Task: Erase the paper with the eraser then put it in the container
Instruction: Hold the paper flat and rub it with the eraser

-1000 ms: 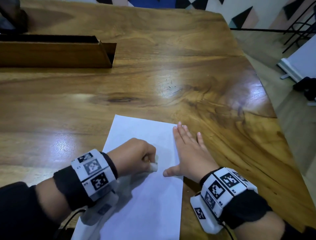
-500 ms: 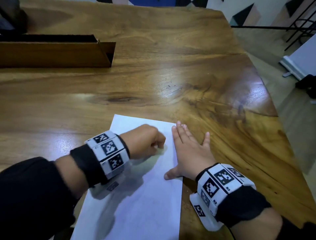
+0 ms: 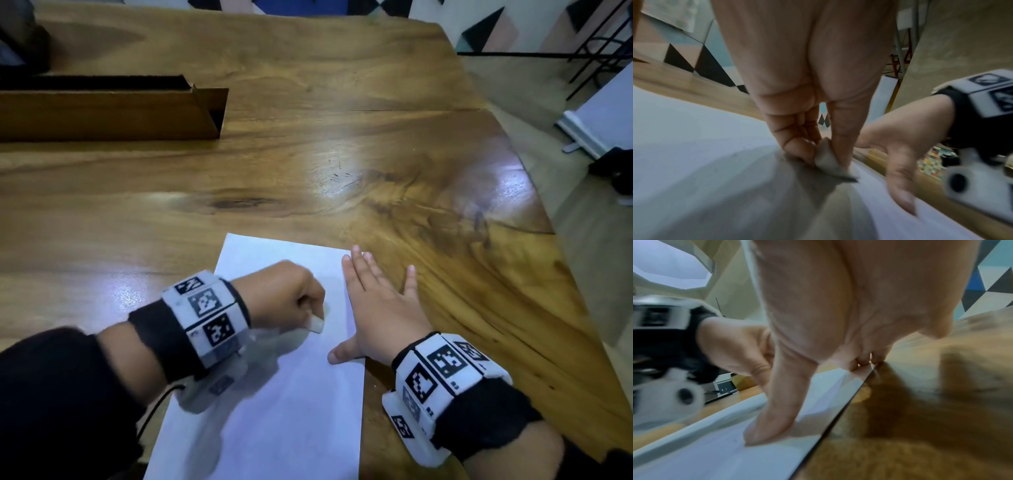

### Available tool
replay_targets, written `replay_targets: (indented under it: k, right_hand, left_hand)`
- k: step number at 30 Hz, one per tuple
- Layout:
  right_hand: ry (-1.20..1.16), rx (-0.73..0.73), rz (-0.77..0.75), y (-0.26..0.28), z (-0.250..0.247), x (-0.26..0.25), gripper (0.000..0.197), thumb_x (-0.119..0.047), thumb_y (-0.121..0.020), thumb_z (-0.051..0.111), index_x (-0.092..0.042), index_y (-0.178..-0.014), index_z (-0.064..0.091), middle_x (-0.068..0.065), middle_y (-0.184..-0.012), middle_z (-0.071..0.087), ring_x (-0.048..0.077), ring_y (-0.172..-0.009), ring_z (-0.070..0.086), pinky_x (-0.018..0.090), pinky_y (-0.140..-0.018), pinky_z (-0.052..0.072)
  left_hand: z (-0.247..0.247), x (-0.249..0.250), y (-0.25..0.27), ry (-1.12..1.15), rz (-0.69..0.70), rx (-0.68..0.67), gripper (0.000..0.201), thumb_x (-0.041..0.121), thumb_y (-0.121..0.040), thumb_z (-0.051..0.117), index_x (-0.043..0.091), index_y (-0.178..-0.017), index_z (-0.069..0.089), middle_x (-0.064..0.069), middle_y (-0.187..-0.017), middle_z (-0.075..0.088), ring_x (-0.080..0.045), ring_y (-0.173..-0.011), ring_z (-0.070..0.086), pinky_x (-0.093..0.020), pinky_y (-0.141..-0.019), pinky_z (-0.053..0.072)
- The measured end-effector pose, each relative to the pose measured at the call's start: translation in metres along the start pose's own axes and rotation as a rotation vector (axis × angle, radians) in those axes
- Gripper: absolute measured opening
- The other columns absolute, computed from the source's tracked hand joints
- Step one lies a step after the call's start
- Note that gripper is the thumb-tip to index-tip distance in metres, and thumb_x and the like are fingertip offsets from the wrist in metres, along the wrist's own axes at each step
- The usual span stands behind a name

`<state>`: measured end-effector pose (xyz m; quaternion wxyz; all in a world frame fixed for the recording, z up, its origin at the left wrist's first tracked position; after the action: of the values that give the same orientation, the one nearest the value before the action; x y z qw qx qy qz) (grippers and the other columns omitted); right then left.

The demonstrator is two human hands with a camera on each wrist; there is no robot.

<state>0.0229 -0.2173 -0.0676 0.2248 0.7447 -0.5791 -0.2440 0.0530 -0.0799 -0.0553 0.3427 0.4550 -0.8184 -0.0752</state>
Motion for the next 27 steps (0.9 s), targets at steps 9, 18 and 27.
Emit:
replay_targets:
  k: [9,18,27]
  right_hand:
    - [0.003,0.009,-0.006,-0.001,0.001,0.001,0.138,-0.072,-0.063,0.067,-0.017,-0.146,-0.028,-0.005,-0.150,-0.039,0.009,-0.140,-0.031,0.064,-0.109,-0.016]
    - [-0.033,0.010,-0.057,-0.002,-0.002,0.019,0.140,-0.066,-0.062,0.073,-0.017,-0.146,-0.028,-0.003,-0.151,-0.039,0.008,-0.139,-0.032,0.050,-0.113,-0.020]
    - [0.056,0.000,0.008,-0.001,-0.002,0.013,0.142,-0.074,-0.059,0.068,-0.016,-0.146,-0.028,-0.003,-0.152,-0.037,0.012,-0.140,-0.032,0.060,-0.110,-0.018]
  left_hand:
    - [0.004,-0.006,0.003,-0.012,0.022,0.160,0.010,0.021,-0.082,0.058,0.014,-0.088,0.063,-0.002,-0.078,0.052,-0.020,-0.073,0.048,-0.026,-0.066,0.036]
    - [0.009,-0.001,0.016,0.042,-0.044,-0.003,0.015,0.024,-0.076,0.065,0.017,-0.089,0.067,0.004,-0.072,0.054,-0.014,-0.068,0.048,-0.015,-0.059,0.034]
    - [-0.023,0.012,-0.032,-0.039,-0.118,0.317,0.016,0.024,-0.082,0.060,0.012,-0.092,0.063,-0.004,-0.083,0.059,-0.023,-0.081,0.054,-0.023,-0.062,0.028]
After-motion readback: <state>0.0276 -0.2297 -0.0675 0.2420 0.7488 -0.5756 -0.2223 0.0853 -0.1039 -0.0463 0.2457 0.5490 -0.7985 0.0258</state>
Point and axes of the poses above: each hand's wrist, its own y-axis away from the middle knuckle, its own z-axis out of the palm, x = y × z, the point moved 3 cm from there along -y, towards the middle knuckle
